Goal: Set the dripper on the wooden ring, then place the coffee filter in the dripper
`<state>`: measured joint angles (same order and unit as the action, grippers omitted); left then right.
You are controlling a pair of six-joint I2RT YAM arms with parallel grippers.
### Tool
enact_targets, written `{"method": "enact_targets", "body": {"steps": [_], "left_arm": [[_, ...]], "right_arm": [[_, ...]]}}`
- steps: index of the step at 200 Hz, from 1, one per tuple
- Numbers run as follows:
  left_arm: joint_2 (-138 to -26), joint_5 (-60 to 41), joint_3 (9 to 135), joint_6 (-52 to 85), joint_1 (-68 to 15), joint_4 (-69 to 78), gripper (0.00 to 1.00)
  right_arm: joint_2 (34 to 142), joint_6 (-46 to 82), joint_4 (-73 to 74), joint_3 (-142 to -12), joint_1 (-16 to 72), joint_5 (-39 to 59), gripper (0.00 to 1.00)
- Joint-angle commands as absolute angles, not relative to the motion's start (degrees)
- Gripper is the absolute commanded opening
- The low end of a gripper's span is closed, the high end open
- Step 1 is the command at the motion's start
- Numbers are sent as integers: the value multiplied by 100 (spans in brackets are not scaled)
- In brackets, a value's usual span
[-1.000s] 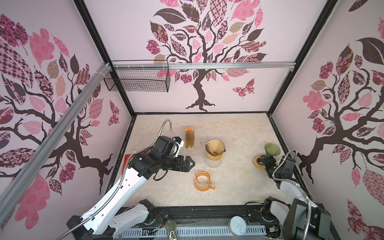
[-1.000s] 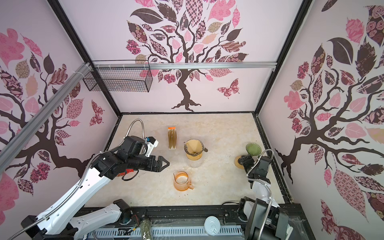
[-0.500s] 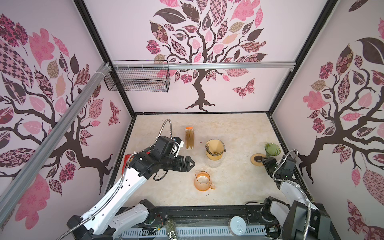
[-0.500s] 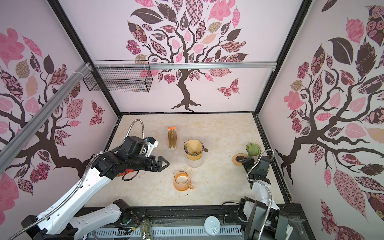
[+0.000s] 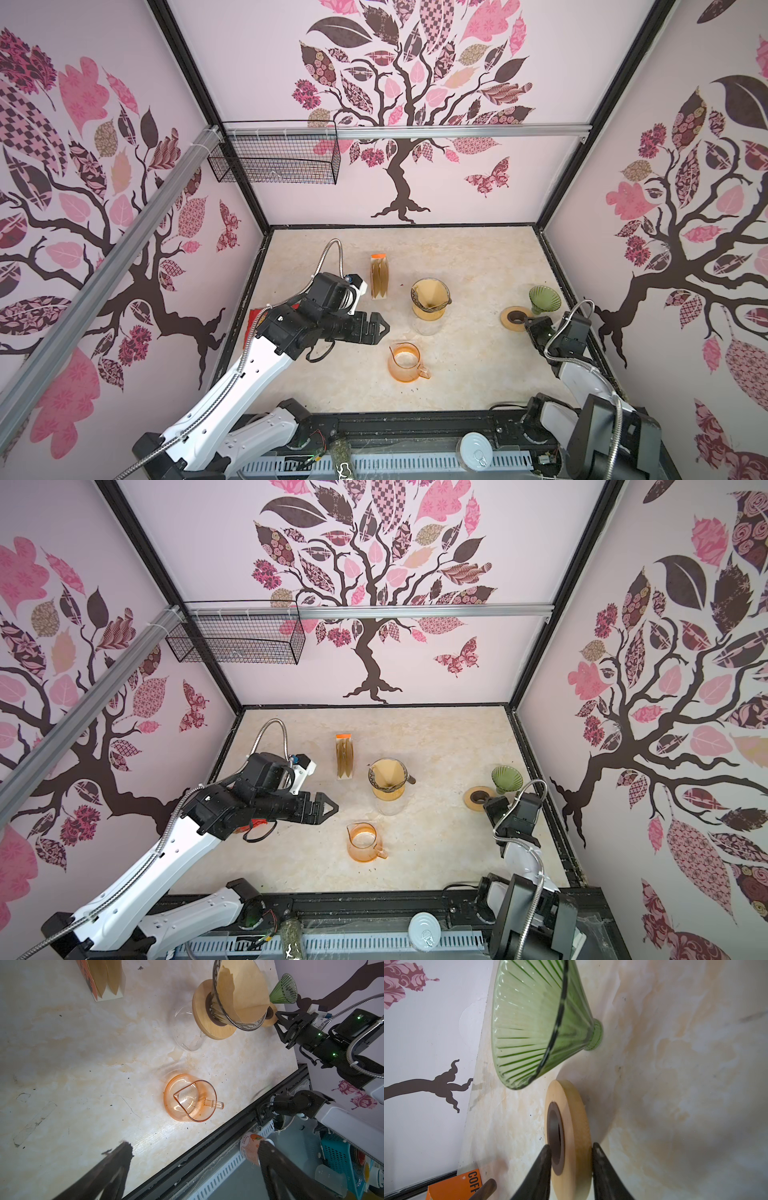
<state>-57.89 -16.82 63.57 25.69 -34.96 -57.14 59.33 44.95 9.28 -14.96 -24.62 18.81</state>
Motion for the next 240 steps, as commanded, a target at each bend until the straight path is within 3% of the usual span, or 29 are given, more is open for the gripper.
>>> {"method": "enact_targets", "body": {"steps": [1,121,240], "left_arm": [[-5704,-1697,6209,2577,-3472,-5728,98],[-5761,-1690,6259,2608,-3472,-5748,98],[-5741,-1690,6234,2619,-3473,-5678,98]], "right_arm": [[6059,4526,1147,-1503,-2496,1933,34],[6338,4570,1395,-1369,-2496,2087,16],[5397,4605,697,-1097,-2496,2393,2]]}}
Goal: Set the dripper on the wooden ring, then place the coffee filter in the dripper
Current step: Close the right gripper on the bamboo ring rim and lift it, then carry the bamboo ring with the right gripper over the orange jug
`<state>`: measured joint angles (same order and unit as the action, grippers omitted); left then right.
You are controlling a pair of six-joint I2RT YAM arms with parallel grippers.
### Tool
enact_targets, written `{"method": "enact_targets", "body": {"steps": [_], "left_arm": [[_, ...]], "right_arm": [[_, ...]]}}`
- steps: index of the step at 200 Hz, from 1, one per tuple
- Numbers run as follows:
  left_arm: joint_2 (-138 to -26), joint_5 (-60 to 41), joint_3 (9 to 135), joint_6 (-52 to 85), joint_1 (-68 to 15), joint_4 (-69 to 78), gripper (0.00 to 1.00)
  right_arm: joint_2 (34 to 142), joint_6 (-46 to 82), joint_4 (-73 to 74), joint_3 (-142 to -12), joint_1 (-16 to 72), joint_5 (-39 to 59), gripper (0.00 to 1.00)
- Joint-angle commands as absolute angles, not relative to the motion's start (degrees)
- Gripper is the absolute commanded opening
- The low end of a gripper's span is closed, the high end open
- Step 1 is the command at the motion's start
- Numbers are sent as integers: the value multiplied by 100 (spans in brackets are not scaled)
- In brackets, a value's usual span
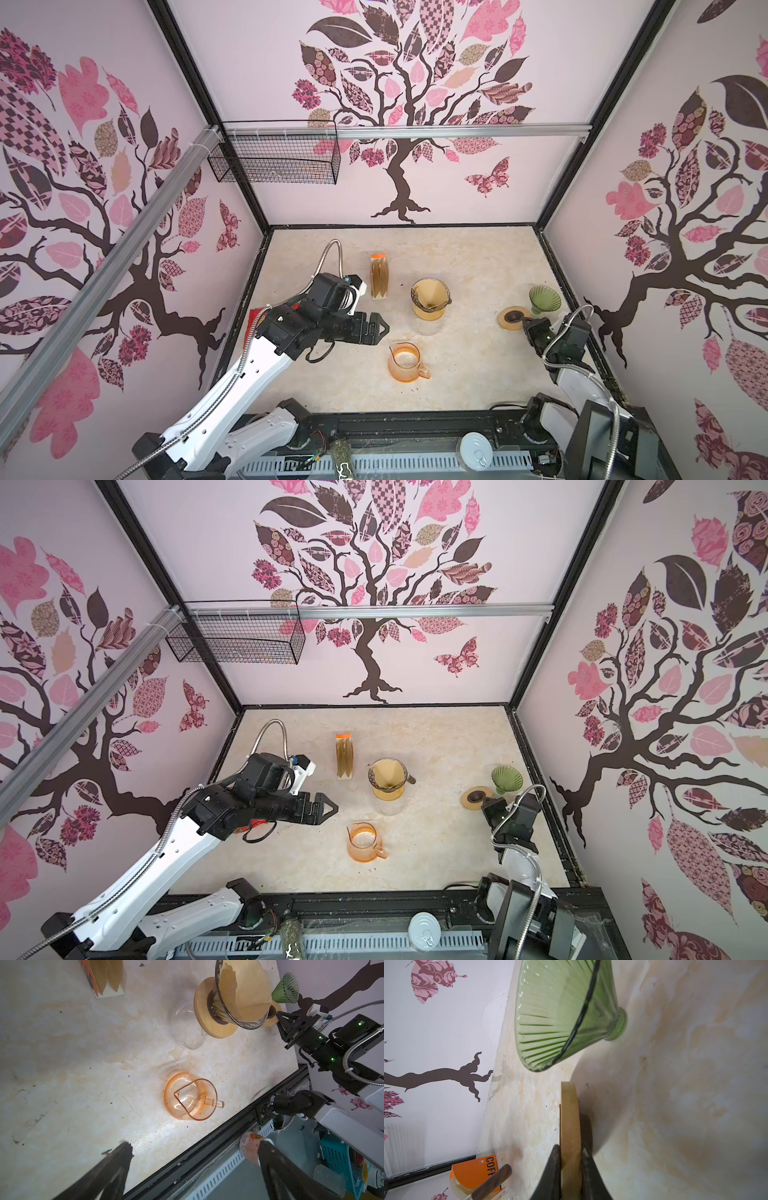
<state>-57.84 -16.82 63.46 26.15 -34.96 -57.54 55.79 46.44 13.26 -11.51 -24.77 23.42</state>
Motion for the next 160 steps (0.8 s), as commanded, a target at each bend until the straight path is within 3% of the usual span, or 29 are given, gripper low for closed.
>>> {"method": "enact_targets", "body": {"steps": [1,160], "left_arm": [[-5740,-1689,6233,2619,-3472,-5678,98],[-5410,-1434,6048,2672,-3472,-6394,98]], "right_arm": [[5388,4605,682,-1093,-2492,2396,2],[4544,5276,-1206,-2242,-1449,3271,0]]}}
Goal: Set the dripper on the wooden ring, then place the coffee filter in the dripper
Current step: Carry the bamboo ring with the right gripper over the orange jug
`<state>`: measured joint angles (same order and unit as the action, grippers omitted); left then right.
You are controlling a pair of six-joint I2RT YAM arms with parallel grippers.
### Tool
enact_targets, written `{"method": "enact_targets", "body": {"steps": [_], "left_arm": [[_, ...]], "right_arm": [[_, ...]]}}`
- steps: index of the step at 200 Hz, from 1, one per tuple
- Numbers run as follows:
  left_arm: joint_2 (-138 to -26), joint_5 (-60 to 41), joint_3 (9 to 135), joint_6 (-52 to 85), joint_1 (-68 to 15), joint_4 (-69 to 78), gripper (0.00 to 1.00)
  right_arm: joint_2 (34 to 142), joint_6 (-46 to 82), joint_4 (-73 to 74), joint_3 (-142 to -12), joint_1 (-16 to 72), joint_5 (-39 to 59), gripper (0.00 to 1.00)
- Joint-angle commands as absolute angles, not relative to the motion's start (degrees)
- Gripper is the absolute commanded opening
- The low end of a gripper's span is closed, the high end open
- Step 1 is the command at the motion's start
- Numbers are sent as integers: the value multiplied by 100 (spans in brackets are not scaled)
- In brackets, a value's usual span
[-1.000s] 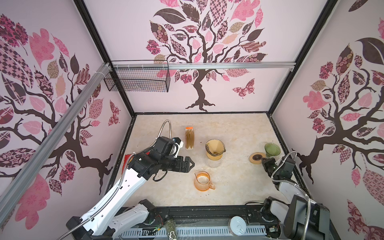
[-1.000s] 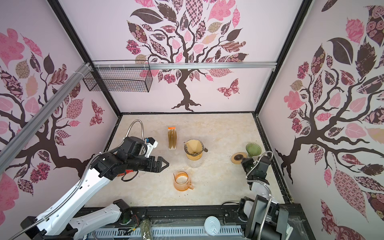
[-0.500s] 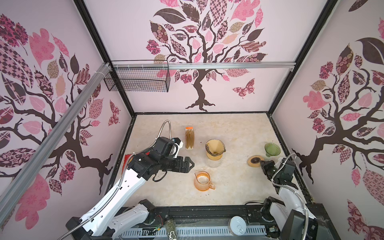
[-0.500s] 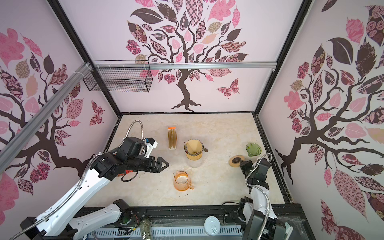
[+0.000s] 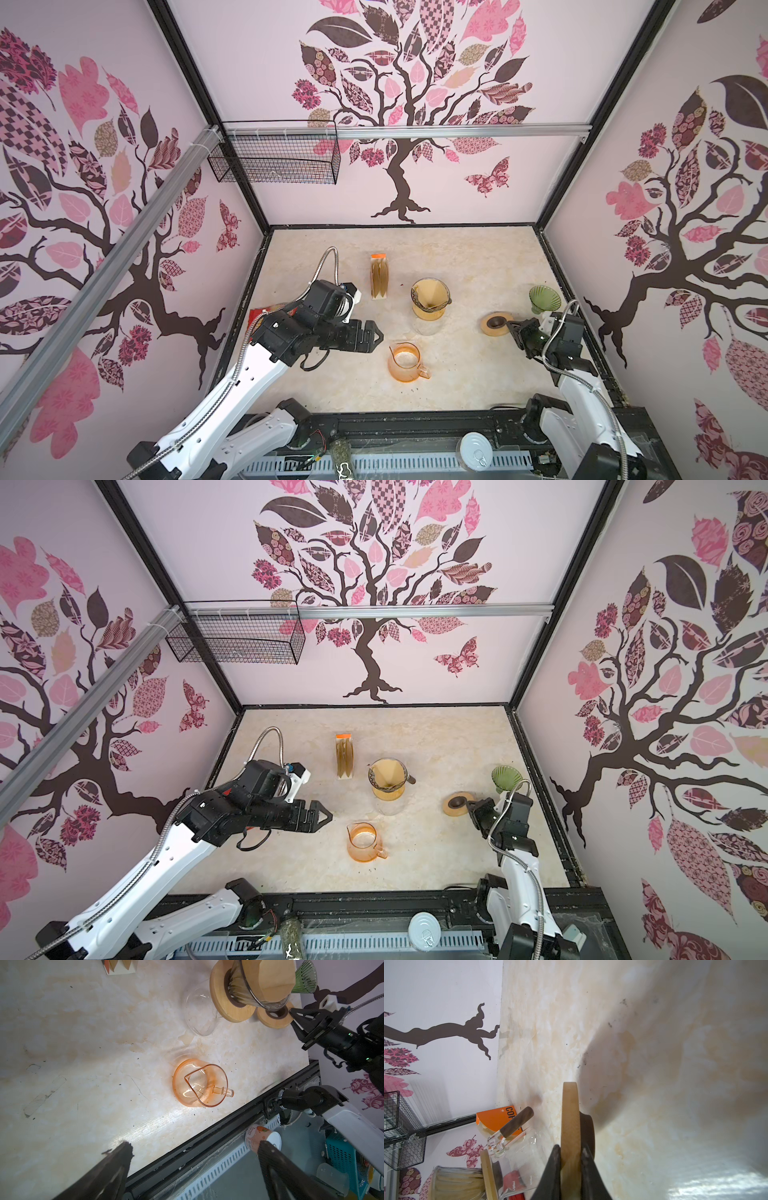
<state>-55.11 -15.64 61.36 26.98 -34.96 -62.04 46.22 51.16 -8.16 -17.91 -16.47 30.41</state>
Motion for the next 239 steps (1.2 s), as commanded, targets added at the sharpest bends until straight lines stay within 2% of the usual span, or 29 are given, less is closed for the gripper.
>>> {"method": "enact_targets", "body": {"steps": [1,127,185,216,239], "left_arm": [[-5403,-1429,6052,2663,-3472,-6396,98],[-5418,-1611,6011,3263,-3476,-6234,98],[-5692,-1733,6113,3349,-3469,-6055,98],[-5811,-1576,6150,3176,-3472,-6159,98],[-5862,-1536,6159,3085,-3472,-6260,98]], "right_arm": [[4540,5279,-1222,-2264,-1432,3270,0],[3933,5594,-2584,-3514,-360,4232,0],[3636,5653,-2850,-3410,-27,4634,0],[3752,5726,-2544,-3382,515,4580,0],[4011,5820,-2191,-3456,1246,4191,0]]}}
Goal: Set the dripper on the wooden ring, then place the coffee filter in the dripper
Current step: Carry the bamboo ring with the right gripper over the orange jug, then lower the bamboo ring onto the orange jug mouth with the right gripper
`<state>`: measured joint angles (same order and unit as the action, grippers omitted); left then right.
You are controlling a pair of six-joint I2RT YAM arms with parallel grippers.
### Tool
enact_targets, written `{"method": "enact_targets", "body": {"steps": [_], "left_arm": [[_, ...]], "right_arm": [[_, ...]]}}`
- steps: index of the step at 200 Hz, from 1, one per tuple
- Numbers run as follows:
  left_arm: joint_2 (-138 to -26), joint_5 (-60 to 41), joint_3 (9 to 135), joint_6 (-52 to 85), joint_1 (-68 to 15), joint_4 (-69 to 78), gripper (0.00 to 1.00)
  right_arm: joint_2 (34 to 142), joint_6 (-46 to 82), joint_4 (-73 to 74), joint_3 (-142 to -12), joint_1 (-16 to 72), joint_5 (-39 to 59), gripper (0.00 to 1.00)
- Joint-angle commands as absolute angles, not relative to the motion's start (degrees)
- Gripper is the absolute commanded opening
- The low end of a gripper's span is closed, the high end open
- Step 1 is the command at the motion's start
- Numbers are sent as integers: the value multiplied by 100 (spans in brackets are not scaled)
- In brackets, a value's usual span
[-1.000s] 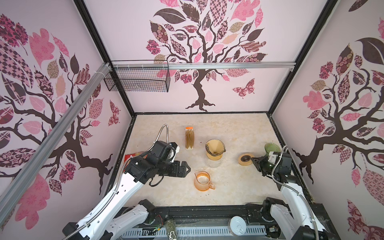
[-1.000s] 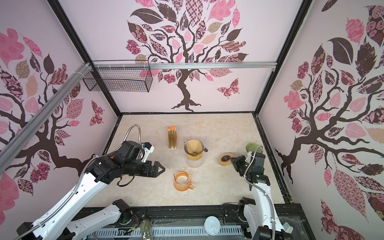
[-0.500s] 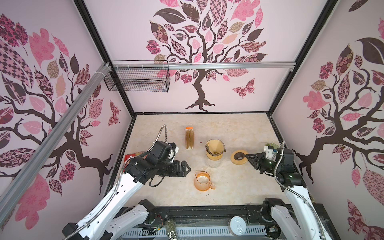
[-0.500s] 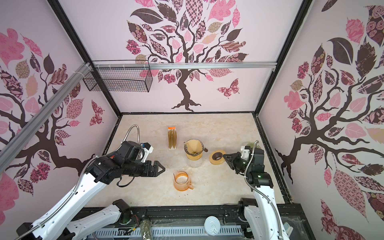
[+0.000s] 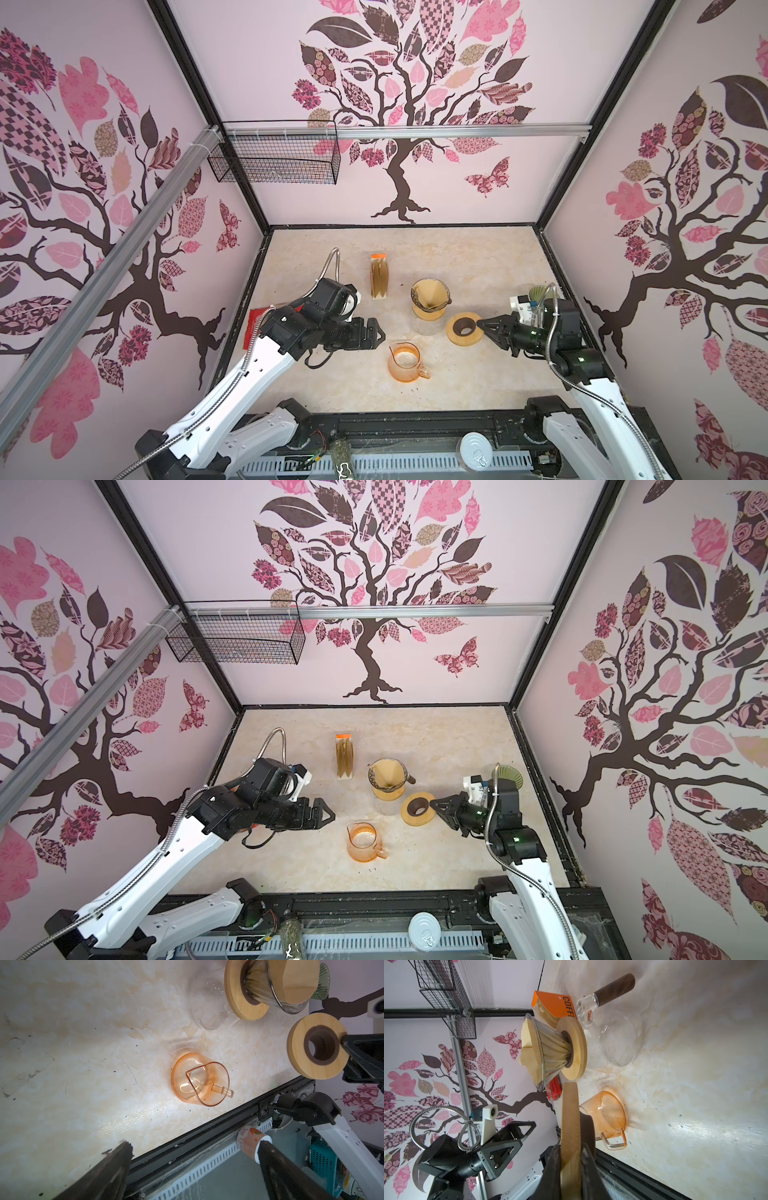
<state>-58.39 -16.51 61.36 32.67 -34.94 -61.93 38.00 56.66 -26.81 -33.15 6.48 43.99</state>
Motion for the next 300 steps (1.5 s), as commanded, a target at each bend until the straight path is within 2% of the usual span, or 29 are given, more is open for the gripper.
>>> {"method": "enact_targets", "body": {"steps": [1,33,52,112,162,239,300], "left_arm": [[-5858,-1537,6156,3085,-3472,-6263,98],[-5893,-1474,6248,2971,-3473,-6367,98],[-5933,-1447,6295,2932,-3465,-6430,98],[-5967,-1410,6378,2822,-3463,-6522,98],[-6030,-1467,6356,2818,-3461,-6485,98],[-5920,-1518,6224,2828,-3454,-6533,98],[-5898,-1610,6085,2873,-3454,-6474,98]], "right_arm": [[4023,5828,-2163,-3455,1300,4170,0],[4626,6209,-1130,-3456,2695,3543,0],[5024,6462,-292,-3349,3180,3481,0],[5397,6760,679,-3014,3413,3382,0],[5628,7089,1352,-2653,3966,3025,0],[6367,7238,2386,-2474,4122,3074,0],[6579,7286,2612,-2414,4321,2960,0]]}}
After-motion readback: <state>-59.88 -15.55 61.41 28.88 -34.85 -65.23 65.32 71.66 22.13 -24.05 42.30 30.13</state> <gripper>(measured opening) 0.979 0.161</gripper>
